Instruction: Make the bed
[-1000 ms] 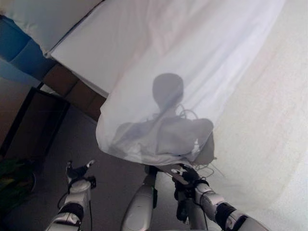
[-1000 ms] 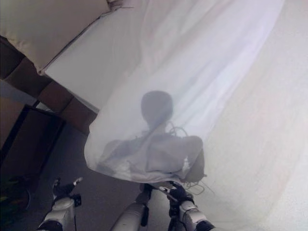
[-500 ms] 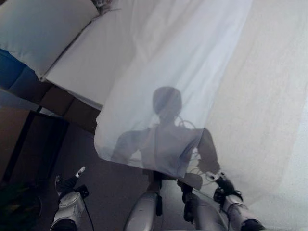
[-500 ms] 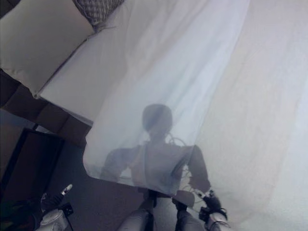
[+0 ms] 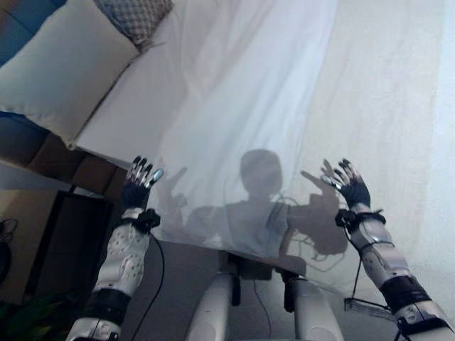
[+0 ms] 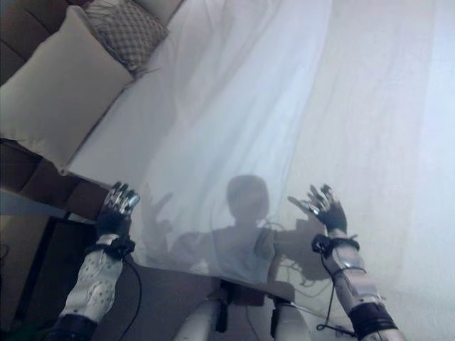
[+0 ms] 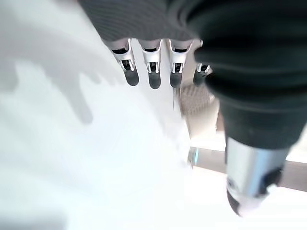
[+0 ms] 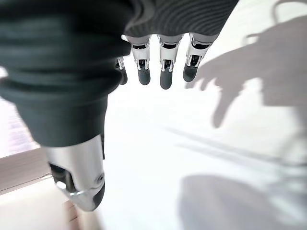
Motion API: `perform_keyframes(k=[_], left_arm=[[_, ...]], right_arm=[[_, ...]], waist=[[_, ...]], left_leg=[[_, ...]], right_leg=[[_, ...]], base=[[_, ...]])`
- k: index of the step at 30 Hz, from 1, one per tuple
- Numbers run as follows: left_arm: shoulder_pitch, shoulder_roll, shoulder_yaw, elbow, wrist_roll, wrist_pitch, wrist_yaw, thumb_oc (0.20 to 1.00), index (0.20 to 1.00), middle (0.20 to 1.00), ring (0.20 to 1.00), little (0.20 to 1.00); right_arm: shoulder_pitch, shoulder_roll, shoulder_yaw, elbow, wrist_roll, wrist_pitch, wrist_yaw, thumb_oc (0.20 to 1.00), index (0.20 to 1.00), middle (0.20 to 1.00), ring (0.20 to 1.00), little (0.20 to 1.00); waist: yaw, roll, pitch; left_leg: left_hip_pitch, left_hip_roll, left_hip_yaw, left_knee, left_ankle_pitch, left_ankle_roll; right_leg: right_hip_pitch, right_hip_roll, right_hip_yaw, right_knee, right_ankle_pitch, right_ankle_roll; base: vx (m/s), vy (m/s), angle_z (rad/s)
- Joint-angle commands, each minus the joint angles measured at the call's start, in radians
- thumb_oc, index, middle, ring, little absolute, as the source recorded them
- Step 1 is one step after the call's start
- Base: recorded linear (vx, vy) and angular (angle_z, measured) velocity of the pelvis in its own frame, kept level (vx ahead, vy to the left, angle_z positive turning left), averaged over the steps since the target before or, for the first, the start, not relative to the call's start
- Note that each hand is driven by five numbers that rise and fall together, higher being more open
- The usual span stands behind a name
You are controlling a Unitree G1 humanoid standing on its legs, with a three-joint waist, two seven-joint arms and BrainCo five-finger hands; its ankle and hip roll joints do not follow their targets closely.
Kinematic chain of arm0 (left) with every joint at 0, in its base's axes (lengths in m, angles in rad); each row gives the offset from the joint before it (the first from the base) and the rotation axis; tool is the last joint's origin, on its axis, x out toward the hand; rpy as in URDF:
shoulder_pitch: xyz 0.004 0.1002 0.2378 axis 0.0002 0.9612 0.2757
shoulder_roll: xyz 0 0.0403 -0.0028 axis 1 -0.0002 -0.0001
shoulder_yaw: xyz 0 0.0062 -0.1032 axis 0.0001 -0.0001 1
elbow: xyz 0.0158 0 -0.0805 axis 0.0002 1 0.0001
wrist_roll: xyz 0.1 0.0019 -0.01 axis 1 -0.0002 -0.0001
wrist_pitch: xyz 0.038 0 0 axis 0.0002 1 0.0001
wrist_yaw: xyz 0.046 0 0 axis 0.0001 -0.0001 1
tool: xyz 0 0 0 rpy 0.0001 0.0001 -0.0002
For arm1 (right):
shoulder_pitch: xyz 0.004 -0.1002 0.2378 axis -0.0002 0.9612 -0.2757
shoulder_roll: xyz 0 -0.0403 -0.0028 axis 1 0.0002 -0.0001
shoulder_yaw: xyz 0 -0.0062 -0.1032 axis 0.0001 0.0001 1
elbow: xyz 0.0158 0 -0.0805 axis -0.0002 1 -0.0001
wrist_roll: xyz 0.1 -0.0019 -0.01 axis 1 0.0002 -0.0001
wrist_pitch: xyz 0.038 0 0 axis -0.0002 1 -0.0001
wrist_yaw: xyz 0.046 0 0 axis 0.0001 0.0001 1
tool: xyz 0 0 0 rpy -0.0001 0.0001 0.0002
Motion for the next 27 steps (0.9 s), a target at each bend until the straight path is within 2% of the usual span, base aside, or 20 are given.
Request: perform_keyframes(k=[1,4,6,9,10,13,15,16,21,23,24,25,26,27], left_arm=[[-0.086,0.060,-0.020,-0.054,-0.097,-0.051,-0.090,1.000,1.000,1.000,1.000,1.000],[-0.208,0.062,-0.067,-0.039,-0.185,-0.053,-0.108,1.000,1.000,1.000,1.000,1.000],[-0.300,0.042,-0.106,0.008,-0.249,-0.046,-0.104,1.000,1.000,1.000,1.000,1.000],[-0.345,0.035,-0.114,0.027,-0.264,-0.050,-0.091,1.000,1.000,1.000,1.000,1.000],[-0.375,0.017,-0.114,0.049,-0.286,-0.056,-0.078,1.000,1.000,1.000,1.000,1.000],[-0.424,0.010,-0.100,0.116,-0.317,-0.061,-0.067,1.000,1.000,1.000,1.000,1.000],[-0.437,0.006,-0.091,0.147,-0.333,-0.063,-0.062,1.000,1.000,1.000,1.000,1.000],[-0.454,0.008,-0.089,0.189,-0.337,-0.071,-0.032,1.000,1.000,1.000,1.000,1.000],[-0.479,0.017,-0.079,0.269,-0.257,-0.078,0.043,1.000,1.000,1.000,1.000,1.000],[-0.488,0.025,-0.074,0.379,-0.200,-0.066,0.118,1.000,1.000,1.000,1.000,1.000],[-0.490,0.025,-0.074,0.380,-0.200,-0.066,0.118,1.000,1.000,1.000,1.000,1.000],[-0.486,0.029,-0.065,0.435,-0.163,-0.060,0.166,1.000,1.000,1.000,1.000,1.000],[-0.487,0.029,-0.065,0.435,-0.162,-0.060,0.167,1.000,1.000,1.000,1.000,1.000],[-0.476,0.024,-0.059,0.472,-0.128,-0.052,0.214,1.000,1.000,1.000,1.000,1.000]], right_arm=[[-0.150,0.014,0.088,-0.041,0.015,-0.072,0.066,1.000,1.000,1.000,1.000,1.000],[-0.283,0.070,0.169,-0.020,0.108,-0.080,0.098,1.000,1.000,1.000,1.000,1.000],[-0.366,0.131,0.229,0.015,0.240,-0.068,0.143,1.000,1.000,1.000,1.000,1.000],[-0.414,0.167,0.252,0.038,0.314,-0.061,0.166,1.000,1.000,1.000,1.000,1.000],[-0.437,0.205,0.271,0.056,0.415,-0.046,0.197,1.000,1.000,1.000,1.000,1.000],[-0.491,0.251,0.299,0.129,0.522,-0.030,0.225,1.000,1.000,1.000,1.000,1.000],[-0.509,0.268,0.310,0.155,0.548,-0.024,0.235,1.000,1.000,1.000,1.000,1.000],[-0.519,0.287,0.312,0.201,0.584,-0.020,0.217,1.000,1.000,1.000,1.000,1.000],[-0.550,0.269,0.308,0.288,0.591,-0.028,0.145,1.000,1.000,1.000,1.000,1.000],[-0.573,0.272,0.308,0.399,0.561,-0.015,0.061,1.000,1.000,1.000,1.000,1.000],[-0.575,0.273,0.307,0.400,0.561,-0.015,0.061,1.000,1.000,1.000,1.000,1.000],[-0.585,0.270,0.291,0.467,0.518,0.002,0.004,1.000,1.000,1.000,1.000,1.000],[-0.586,0.270,0.291,0.467,0.517,0.002,0.003,1.000,1.000,1.000,1.000,1.000],[-0.577,0.283,0.267,0.527,0.492,0.009,-0.055,1.000,1.000,1.000,1.000,1.000]], waist=[[0.010,-0.047,-0.010],[0.020,-0.068,0.007],[0.023,-0.083,0.034],[0.031,-0.088,0.054],[0.043,-0.097,0.059],[0.072,-0.131,0.057],[0.076,-0.141,0.060],[0.085,-0.156,0.068],[0.095,-0.156,0.082],[0.099,-0.166,0.082],[0.099,-0.166,0.082],[0.102,-0.170,0.082],[0.101,-0.170,0.082],[0.102,-0.170,0.082]], left_leg=[[0.000,-0.043,0.063,0.028,-0.044,0.070],[-0.010,-0.055,0.108,0.075,-0.091,0.097],[-0.019,-0.065,0.121,0.098,-0.111,0.120],[-0.032,-0.072,0.123,0.110,-0.119,0.129],[-0.054,-0.080,0.128,0.113,-0.122,0.133],[-0.080,-0.082,0.154,0.089,-0.121,0.120],[-0.088,-0.083,0.155,0.082,-0.120,0.117],[-0.110,-0.088,0.144,0.097,-0.118,0.115],[-0.134,-0.090,0.130,0.084,-0.103,0.096],[-0.184,-0.086,0.124,0.095,-0.104,0.087],[-0.187,-0.086,0.123,0.097,-0.105,0.087],[-0.219,-0.087,0.117,0.104,-0.102,0.082],[-0.221,-0.087,0.117,0.105,-0.103,0.081],[-0.245,-0.088,0.111,0.110,-0.103,0.079]], right_leg=[[0.086,-0.072,0.034,-0.085,0.000,0.093],[0.050,-0.102,0.061,-0.047,0.016,0.114],[0.023,-0.119,0.063,-0.004,0.032,0.114],[0.005,-0.126,0.050,0.008,0.052,0.116],[0.005,-0.124,0.029,-0.013,0.057,0.112],[0.000,-0.121,-0.047,-0.183,0.124,0.122],[-0.021,-0.101,-0.058,-0.208,0.147,0.125],[-0.030,-0.084,-0.070,-0.228,0.149,0.126],[-0.046,-0.069,-0.076,-0.247,0.164,0.116],[-0.073,-0.071,-0.094,-0.266,0.180,0.114],[-0.074,-0.071,-0.095,-0.266,0.180,0.114],[-0.094,-0.069,-0.105,-0.273,0.186,0.112],[-0.095,-0.069,-0.105,-0.273,0.186,0.112],[-0.112,-0.068,-0.115,-0.271,0.184,0.110]], base=[[0.15,0.397,-1.27],[0.11,0.315,-0.63],[0.09,0.252,-0.48],[0.04,0.144,-0.08],[0.03,0.132,0.00],[0.03,0.044,-0.20],[0.05,-0.051,-0.39],[0.06,-0.061,-0.11],[0.06,-0.037,0.16],[0.04,-0.068,0.14],[0.02,-0.083,0.06],[0.01,-0.043,0.07],[0.03,-0.060,0.17],[0.01,-0.015,0.19]])
